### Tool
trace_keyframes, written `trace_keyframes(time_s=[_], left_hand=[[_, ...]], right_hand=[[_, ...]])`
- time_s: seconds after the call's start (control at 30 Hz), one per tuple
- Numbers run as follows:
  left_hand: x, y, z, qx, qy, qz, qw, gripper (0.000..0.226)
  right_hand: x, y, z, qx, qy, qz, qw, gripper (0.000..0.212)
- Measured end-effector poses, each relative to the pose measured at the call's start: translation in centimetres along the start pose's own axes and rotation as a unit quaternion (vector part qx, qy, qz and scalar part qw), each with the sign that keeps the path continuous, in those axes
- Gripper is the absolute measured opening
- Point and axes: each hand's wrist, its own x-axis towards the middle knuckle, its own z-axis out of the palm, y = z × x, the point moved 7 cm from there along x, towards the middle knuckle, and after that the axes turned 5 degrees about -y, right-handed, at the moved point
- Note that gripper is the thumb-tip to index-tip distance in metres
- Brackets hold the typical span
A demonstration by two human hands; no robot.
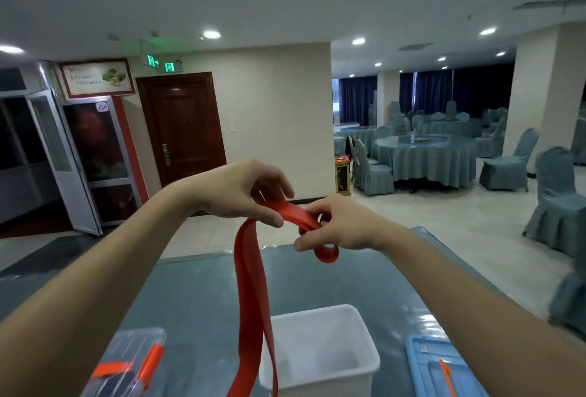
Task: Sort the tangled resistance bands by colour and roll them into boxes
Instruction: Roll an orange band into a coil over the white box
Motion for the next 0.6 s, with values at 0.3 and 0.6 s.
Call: trace_keyframes(time_s=[0.3,0.6], left_hand=[[-0.1,-2.3,0.6,-0.008,0.032,0.014,0.999,0.042],[-2.3,-5.8,4.5,-0.082,0.151,0.0,0.985,0.045]], right_hand=[[1.6,-1.0,-1.1,-0.168,-0.039,0.026,0.985,0.056],[2.0,3.3,1.9,0.032,0.02,0.038,0.999,0.054]])
